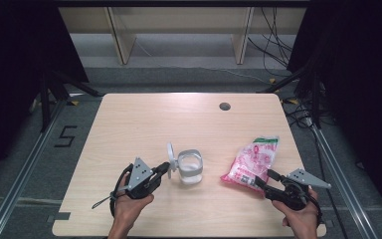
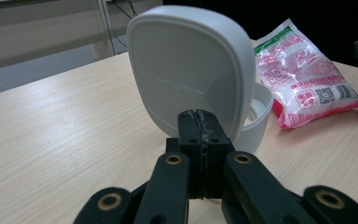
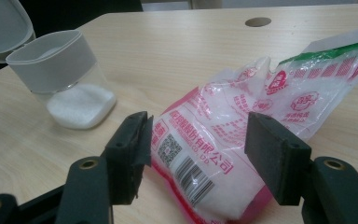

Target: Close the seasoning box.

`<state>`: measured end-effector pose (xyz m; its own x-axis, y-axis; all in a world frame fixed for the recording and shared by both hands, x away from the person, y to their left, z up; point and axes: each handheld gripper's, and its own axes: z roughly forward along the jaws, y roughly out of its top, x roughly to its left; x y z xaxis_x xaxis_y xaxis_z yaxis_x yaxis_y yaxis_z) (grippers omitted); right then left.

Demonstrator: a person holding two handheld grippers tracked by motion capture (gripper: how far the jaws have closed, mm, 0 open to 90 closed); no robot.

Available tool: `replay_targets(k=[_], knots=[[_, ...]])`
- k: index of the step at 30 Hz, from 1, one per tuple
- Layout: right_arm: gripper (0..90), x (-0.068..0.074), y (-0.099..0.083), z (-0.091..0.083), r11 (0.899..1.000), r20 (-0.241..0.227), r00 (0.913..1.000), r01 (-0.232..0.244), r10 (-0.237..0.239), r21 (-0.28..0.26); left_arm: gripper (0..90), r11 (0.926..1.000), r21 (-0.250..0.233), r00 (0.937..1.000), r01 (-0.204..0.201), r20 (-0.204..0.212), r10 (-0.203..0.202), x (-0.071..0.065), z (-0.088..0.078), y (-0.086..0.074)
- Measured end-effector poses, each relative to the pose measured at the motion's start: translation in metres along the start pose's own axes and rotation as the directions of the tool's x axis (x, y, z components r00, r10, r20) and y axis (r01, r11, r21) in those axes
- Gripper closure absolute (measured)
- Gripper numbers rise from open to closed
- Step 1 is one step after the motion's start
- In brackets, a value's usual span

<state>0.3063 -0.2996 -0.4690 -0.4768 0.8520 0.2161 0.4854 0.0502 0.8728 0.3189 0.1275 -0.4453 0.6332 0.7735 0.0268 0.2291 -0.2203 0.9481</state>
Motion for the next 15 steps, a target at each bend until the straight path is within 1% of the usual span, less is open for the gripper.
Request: replay_targets(k=[1,2,3,4,5,6,8,9,10,11,12,13,14,15], knots=[[40.6,0.0,0.0,0.0,1.0,-0.006,0.9999,0.009,-0.009,-0.003,89.1,1.0,0.003,1.0,0.007,-0.005,-0.007,0.0,-0.001,0.001],[40.6,0.001,0.0,0.0,1.0,-0.027,0.9996,0.004,-0.004,-0.01,89.1,1.0,0.001,1.0,-0.002,0.001,0.002,0.0,-0.002,0.003],[40.6,0.0,0.0,0.001,1.0,-0.039,0.9991,0.018,-0.018,-0.01,89.1,1.0,0.005,1.0,-0.006,-0.003,0.006,0.0,-0.003,0.005],[40.6,0.001,0.0,0.0,1.0,-0.014,0.9998,0.017,-0.017,0.002,89.0,0.9999,0.009,0.9999,-0.013,-0.003,0.013,0.001,-0.004,0.006],[40.6,0.001,0.001,0.0,0.999,-0.021,0.9993,0.032,-0.031,0.007,89.0,0.9999,0.005,0.9999,-0.016,-0.004,0.016,0.001,-0.005,0.008],[40.6,0.003,0.0,0.0,1.0,-0.034,0.9993,0.012,-0.012,-0.008,89.0,0.9997,0.01,0.9998,-0.02,-0.006,0.02,0.002,-0.005,0.01],[40.6,0.002,0.0,0.001,0.999,-0.041,0.9988,0.027,-0.028,-0.021,89.0,0.9999,0.004,0.9999,-0.016,0.0,0.016,0.002,-0.005,0.012],[40.6,0.003,0.0,0.0,1.0,-0.039,0.9989,0.026,-0.026,-0.005,89.0,0.9999,0.005,0.9999,-0.015,-0.002,0.015,0.002,-0.005,0.012],[40.6,0.003,0.0,-0.001,1.0,-0.043,0.9987,0.029,-0.029,-0.002,89.0,0.9999,0.006,0.9999,-0.015,-0.003,0.015,0.002,-0.004,0.013],[40.6,0.002,0.0,0.0,0.999,-0.035,0.9981,0.051,-0.051,-0.012,89.0,0.9999,0.011,1.0,-0.007,-0.003,0.007,0.002,-0.004,0.013],[40.6,0.002,0.0,0.0,0.998,-0.042,0.9978,0.051,-0.052,-0.02,89.0,0.9996,0.019,0.9998,-0.021,-0.003,0.021,0.003,-0.004,0.014],[40.6,0.005,-0.001,-0.001,1.0,-0.045,0.999,0.006,-0.006,0.001,89.0,0.9997,0.016,0.9998,-0.021,0.001,0.021,0.003,-0.004,0.015],[40.5,0.006,-0.001,-0.001,1.0,-0.046,0.9989,-0.004,0.004,-0.002,88.7,0.9997,0.018,0.9998,-0.019,0.002,0.019,0.003,-0.003,0.015],[40.5,0.005,-0.001,-0.001,1.0,-0.046,0.9989,0.011,-0.011,0.005,88.6,0.9995,0.021,0.9997,-0.022,0.003,0.022,0.003,-0.002,0.015]])
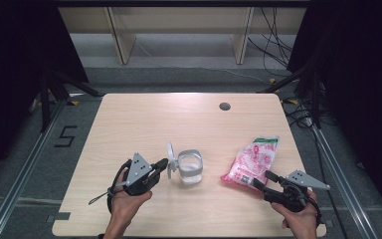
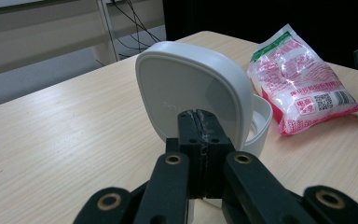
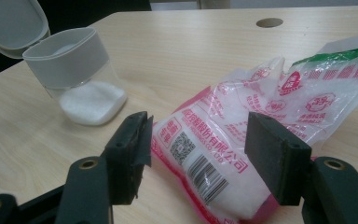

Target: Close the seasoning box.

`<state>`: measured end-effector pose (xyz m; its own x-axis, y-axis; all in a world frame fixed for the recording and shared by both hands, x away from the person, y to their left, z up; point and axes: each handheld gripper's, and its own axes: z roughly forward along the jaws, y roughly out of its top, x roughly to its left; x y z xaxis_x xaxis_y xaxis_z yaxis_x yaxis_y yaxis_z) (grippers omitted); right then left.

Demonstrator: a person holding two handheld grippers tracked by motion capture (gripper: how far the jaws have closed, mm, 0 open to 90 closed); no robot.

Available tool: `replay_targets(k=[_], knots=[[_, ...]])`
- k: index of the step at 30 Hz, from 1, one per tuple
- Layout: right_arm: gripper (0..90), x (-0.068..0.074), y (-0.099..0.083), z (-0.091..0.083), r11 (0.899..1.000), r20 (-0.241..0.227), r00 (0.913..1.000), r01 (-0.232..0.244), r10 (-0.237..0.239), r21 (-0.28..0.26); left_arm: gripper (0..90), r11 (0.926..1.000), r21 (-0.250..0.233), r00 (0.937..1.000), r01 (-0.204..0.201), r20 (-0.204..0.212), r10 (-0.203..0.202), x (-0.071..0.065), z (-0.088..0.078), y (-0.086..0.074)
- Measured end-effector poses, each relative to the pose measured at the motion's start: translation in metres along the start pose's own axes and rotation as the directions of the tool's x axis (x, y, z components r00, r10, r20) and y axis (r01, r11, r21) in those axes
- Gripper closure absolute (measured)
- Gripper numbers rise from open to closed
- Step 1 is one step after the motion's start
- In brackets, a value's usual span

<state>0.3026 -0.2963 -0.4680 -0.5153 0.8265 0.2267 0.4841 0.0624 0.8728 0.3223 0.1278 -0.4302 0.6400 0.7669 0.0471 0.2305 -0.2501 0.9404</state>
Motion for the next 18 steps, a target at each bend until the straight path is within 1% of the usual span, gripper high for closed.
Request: replay_targets(k=[1,2,4,6,7,9,10,11,13,14,15,16,17,18], knots=[[40.5,0.0004,-0.0004,0.0,1.0,-0.001,1.0,-0.003,0.003,0.003,88.5,0.9999,-0.002,0.9999,0.012,0.004,-0.012,-0.0006,0.0011,-0.0004],[40.6,0.0006,-0.0007,0.0011,1.0,-0.007,1.0,-0.005,0.005,-0.005,88.6,1.0,0.005,1.0,-0.003,0.004,0.003,0.0,0.0009,0.0],[40.6,-0.0004,-0.0008,0.0024,1.0,-0.016,0.9997,0.015,-0.016,-0.02,88.6,0.9999,0.013,1.0,-0.006,0.004,0.006,-0.0002,0.0011,-0.0004],[40.6,-0.0009,-0.0011,0.0031,0.999,-0.009,0.9996,0.028,-0.028,-0.025,88.6,0.9999,0.011,1.0,0.0,0.004,0.0,0.0002,0.0011,-0.0005],[40.6,-0.0012,-0.0012,0.0033,0.999,-0.006,0.9994,0.034,-0.034,-0.018,88.7,1.0,0.007,1.0,-0.002,0.002,0.002,0.0005,0.0008,-0.0002],[40.6,-0.0016,-0.0012,0.0031,0.999,-0.003,0.9991,0.042,-0.042,-0.022,88.8,1.0,0.006,1.0,-0.001,0.004,0.001,0.0002,0.0005,0.0003],[40.7,-0.0004,-0.0012,0.003,0.999,-0.017,0.9995,0.026,-0.027,-0.025,88.9,0.999,-0.009,0.999,-0.043,0.008,0.043,0.0021,0.0012,0.002],[40.7,-0.0001,-0.001,0.0022,0.999,-0.009,0.9995,0.029,-0.029,-0.018,88.9,0.9992,-0.01,0.9992,-0.038,0.007,0.038,0.0014,0.0012,0.0022],[40.7,0.0011,-0.0013,0.0021,1.0,-0.009,0.9998,0.017,-0.017,-0.013,88.8,0.9992,-0.01,0.9992,-0.038,0.007,0.039,0.0012,0.001,0.0029],[40.7,0.0005,-0.001,0.0015,1.0,-0.009,0.9996,0.026,-0.026,-0.004,88.8,0.9992,-0.011,0.9992,-0.039,0.006,0.039,0.0014,0.0012,0.0031],[40.7,-0.0003,-0.001,0.0019,0.999,-0.009,0.9992,0.039,-0.039,-0.009,88.8,0.9993,-0.014,0.9994,-0.035,0.005,0.035,0.0013,0.0017,0.0034],[40.7,-0.0002,-0.0013,0.0027,0.999,-0.008,0.9992,0.04,-0.04,-0.021,88.8,0.9994,-0.014,0.9995,-0.032,0.007,0.032,0.0011,0.0022,0.0036],[40.7,-0.0004,-0.0014,0.0028,0.999,-0.006,0.9991,0.042,-0.042,-0.019,88.8,0.9989,-0.02,0.999,-0.042,0.015,0.042,0.0015,0.0034,0.0039],[40.7,-0.0001,-0.0014,0.0028,0.999,-0.01,0.9991,0.04,-0.041,-0.021,88.8,0.9991,-0.011,0.9992,-0.04,0.008,0.04,0.0007,0.0028,0.0043]])
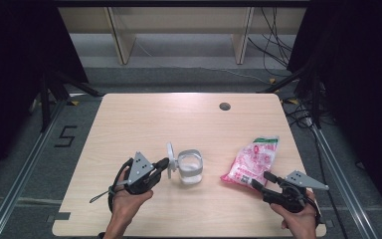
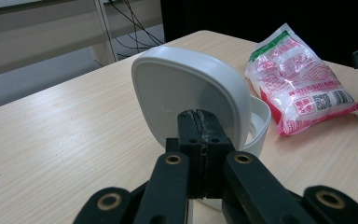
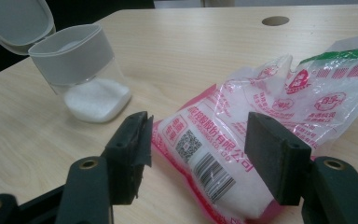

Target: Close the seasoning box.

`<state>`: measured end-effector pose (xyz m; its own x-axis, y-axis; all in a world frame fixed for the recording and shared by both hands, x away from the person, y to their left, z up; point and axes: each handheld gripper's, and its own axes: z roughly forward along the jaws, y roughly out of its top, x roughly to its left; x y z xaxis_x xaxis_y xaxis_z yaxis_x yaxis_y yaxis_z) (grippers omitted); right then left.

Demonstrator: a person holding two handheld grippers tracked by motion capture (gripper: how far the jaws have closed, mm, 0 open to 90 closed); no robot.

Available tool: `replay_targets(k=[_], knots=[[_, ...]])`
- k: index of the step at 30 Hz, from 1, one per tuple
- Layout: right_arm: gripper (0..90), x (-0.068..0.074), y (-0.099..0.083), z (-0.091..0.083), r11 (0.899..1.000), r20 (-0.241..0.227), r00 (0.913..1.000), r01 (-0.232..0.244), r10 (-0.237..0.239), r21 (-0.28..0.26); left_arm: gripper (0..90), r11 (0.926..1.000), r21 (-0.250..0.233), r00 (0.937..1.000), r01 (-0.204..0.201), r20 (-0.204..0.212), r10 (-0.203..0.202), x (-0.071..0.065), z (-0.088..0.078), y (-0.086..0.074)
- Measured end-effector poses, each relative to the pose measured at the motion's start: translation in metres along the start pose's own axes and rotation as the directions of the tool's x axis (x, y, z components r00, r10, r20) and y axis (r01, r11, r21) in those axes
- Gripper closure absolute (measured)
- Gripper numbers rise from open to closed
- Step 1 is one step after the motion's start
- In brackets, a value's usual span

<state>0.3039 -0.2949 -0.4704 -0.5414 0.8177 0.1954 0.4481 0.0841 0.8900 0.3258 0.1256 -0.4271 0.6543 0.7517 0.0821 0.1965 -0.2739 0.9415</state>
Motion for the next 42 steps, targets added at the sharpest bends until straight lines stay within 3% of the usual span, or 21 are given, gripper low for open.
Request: replay_targets(k=[9,14,16,21,30,33,38,42], knots=[[40.9,0.0,0.0,0.001,1.0,-0.007,1.0,-0.001,0.001,-0.001,88.9,0.9999,-0.011,1.0,0.001,0.005,-0.001,-0.002,0.002,0.002],[41.1,0.004,-0.001,-0.001,0.999,-0.018,0.999,-0.041,0.041,0.016,89.0,0.9999,-0.014,1.0,0.001,0.009,-0.001,-0.004,0.003,0.002],[41.1,0.001,-0.001,0.0,1.0,-0.008,1.0,0.0,0.0,0.001,88.9,0.9999,-0.016,0.9999,0.002,0.011,-0.002,-0.005,0.004,0.002],[41.1,0.002,-0.001,0.0,1.0,-0.02,0.9996,-0.021,0.021,0.008,89.0,0.9999,-0.016,0.9999,0.0,0.013,0.0,-0.007,0.006,0.003],[41.2,0.001,-0.001,0.0,1.0,-0.012,0.9999,-0.009,0.009,0.015,88.8,0.9999,-0.012,0.9993,-0.01,0.036,0.01,-0.013,0.016,0.003],[41.2,0.004,-0.002,-0.001,0.998,-0.013,0.9982,-0.058,0.059,0.028,88.6,0.9998,-0.018,0.9989,-0.001,0.047,0.002,-0.014,0.018,0.004],[41.2,0.003,-0.002,0.0,0.999,-0.009,0.9989,-0.045,0.045,0.03,87.2,0.9997,-0.023,0.9988,0.009,0.049,-0.008,-0.011,0.012,0.004],[41.2,0.004,-0.002,0.0,0.999,-0.02,0.9986,-0.049,0.049,0.022,81.9,0.9981,-0.042,0.9973,0.045,0.06,-0.042,-0.008,0.007,-0.001]])
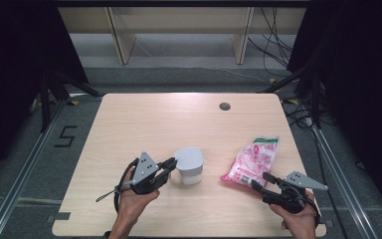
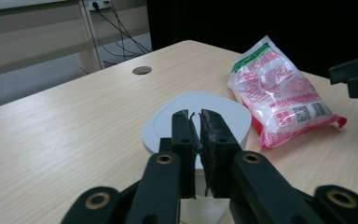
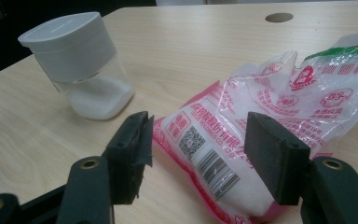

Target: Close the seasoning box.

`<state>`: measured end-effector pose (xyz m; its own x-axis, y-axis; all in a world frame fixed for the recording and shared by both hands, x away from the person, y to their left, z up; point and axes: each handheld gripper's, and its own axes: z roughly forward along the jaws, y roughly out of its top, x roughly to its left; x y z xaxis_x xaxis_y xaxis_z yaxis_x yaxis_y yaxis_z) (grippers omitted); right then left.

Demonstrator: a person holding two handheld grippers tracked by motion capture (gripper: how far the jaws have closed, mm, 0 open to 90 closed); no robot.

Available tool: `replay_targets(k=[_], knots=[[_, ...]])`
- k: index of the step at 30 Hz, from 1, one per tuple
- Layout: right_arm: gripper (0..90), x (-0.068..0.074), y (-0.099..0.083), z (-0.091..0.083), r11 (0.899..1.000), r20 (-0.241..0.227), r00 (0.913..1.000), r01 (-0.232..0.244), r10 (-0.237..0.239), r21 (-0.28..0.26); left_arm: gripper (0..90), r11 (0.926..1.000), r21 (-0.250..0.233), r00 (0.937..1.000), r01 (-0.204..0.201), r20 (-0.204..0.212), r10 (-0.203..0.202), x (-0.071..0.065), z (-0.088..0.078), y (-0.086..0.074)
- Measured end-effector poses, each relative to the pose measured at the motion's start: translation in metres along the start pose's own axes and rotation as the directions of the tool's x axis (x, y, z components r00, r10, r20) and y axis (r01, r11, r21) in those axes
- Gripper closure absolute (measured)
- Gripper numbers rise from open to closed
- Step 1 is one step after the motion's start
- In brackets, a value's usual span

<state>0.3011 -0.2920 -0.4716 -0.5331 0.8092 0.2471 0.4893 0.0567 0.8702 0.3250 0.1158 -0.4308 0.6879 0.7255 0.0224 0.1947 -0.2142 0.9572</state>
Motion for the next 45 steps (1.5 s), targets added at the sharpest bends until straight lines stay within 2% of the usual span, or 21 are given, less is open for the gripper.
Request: replay_targets(k=[4,8,10,12,13,14,21,22,23,24,26,29,30,32,35,36,37,39,41,42,45], knots=[[41.1,-0.002,0.0,0.002,0.999,0.0,0.9992,0.039,-0.039,-0.015,72.1,0.9998,-0.009,0.9985,0.019,0.051,-0.019,0.0,-0.006,-0.004],[40.7,0.003,0.0,0.001,1.0,0.0,1.0,0.006,-0.006,0.022,59.9,0.9991,-0.008,0.9976,0.043,0.056,-0.042,-0.002,-0.01,-0.009],[40.5,0.001,0.0,0.003,0.999,-0.011,0.9986,0.051,-0.051,-0.005,54.4,0.9993,-0.012,0.9974,0.035,0.064,-0.034,-0.003,-0.012,-0.011],[40.3,0.002,0.0,0.004,0.999,-0.017,0.9984,0.054,-0.054,-0.004,47.2,0.9996,0.009,0.9982,0.025,0.055,-0.026,-0.004,-0.014,-0.012],[40.2,0.002,0.0,0.004,0.998,-0.009,0.9976,0.068,-0.068,-0.005,43.1,0.9985,0.015,0.9977,0.052,0.042,-0.052,-0.005,-0.015,-0.012],[40.1,0.005,0.0,0.003,0.999,-0.017,0.9993,0.034,-0.034,0.016,39.6,0.9984,0.014,0.9978,0.055,0.037,-0.056,-0.005,-0.017,-0.013],[39.8,0.003,0.0,0.005,0.998,-0.031,0.9975,0.065,-0.064,0.007,32.7,0.9995,0.009,0.9985,0.03,0.045,-0.031,-0.011,-0.021,-0.021],[39.8,0.003,0.0,0.005,0.998,-0.031,0.9974,0.064,-0.064,0.007,32.3,0.9984,0.02,0.9979,0.052,0.037,-0.053,-0.013,-0.023,-0.022],[39.8,0.003,0.0,0.005,0.998,-0.031,0.9975,0.064,-0.064,0.006,31.6,0.9995,0.02,0.9992,0.024,0.032,-0.025,-0.011,-0.024,-0.023],[39.8,0.003,0.0,0.005,0.998,-0.032,0.9974,0.065,-0.065,0.008,31.5,0.999,0.018,0.999,0.041,0.015,-0.041,-0.012,-0.025,-0.024],[39.7,0.003,-0.001,0.005,0.998,-0.029,0.9973,0.068,-0.067,0.01,30.7,0.9997,0.019,0.9999,0.015,-0.003,-0.015,-0.01,-0.027,-0.027],[39.7,0.004,-0.001,0.005,0.997,-0.029,0.9967,0.077,-0.077,0.011,29.6,0.9982,0.032,0.9987,0.052,-0.005,-0.052,-0.012,-0.029,-0.032],[39.7,0.004,-0.001,0.005,0.997,-0.029,0.9964,0.08,-0.079,0.01,29.2,0.9992,0.039,0.9999,0.012,-0.001,-0.012,-0.009,-0.029,-0.033],[39.7,0.006,-0.001,0.005,0.997,-0.038,0.9966,0.074,-0.073,0.01,28.6,0.9982,0.035,0.9987,0.049,0.007,-0.05,-0.012,-0.029,-0.038],[39.7,0.009,-0.002,0.003,0.998,-0.042,0.9983,0.042,-0.041,0.037,28.1,0.9973,0.059,0.9991,0.043,-0.002,-0.043,-0.013,-0.032,-0.043],[39.6,0.006,-0.002,0.005,0.996,-0.037,0.9954,0.089,-0.088,0.013,27.9,0.9971,0.049,0.9983,0.058,0.005,-0.058,-0.014,-0.031,-0.045],[39.4,0.007,-0.002,0.006,0.997,-0.056,0.9956,0.076,-0.075,0.012,27.9,0.998,0.062,0.9998,0.016,0.01,-0.017,-0.012,-0.032,-0.045],[38.4,0.011,-0.003,0.005,0.997,-0.047,0.9964,0.073,-0.071,0.036,27.4,0.997,0.069,0.9993,0.036,0.003,-0.036,-0.014,-0.034,-0.049],[37.2,0.01,-0.003,0.005,0.99,-0.04,0.99,0.137,-0.135,0.038,27.0,0.9963,0.067,0.9985,0.053,0.01,-0.054,-0.015,-0.034,-0.054],[36.9,0.012,-0.005,0.006,0.991,-0.063,0.9906,0.124,-0.121,0.04,27.0,0.9966,0.077,0.9995,0.028,0.012,-0.029,-0.014,-0.036,-0.056],[35.4,0.015,-0.009,0.003,0.988,-0.068,0.9893,0.134,-0.129,0.081,26.5,0.9959,0.079,0.9989,0.044,0.009,-0.045,-0.013,-0.039,-0.061]])
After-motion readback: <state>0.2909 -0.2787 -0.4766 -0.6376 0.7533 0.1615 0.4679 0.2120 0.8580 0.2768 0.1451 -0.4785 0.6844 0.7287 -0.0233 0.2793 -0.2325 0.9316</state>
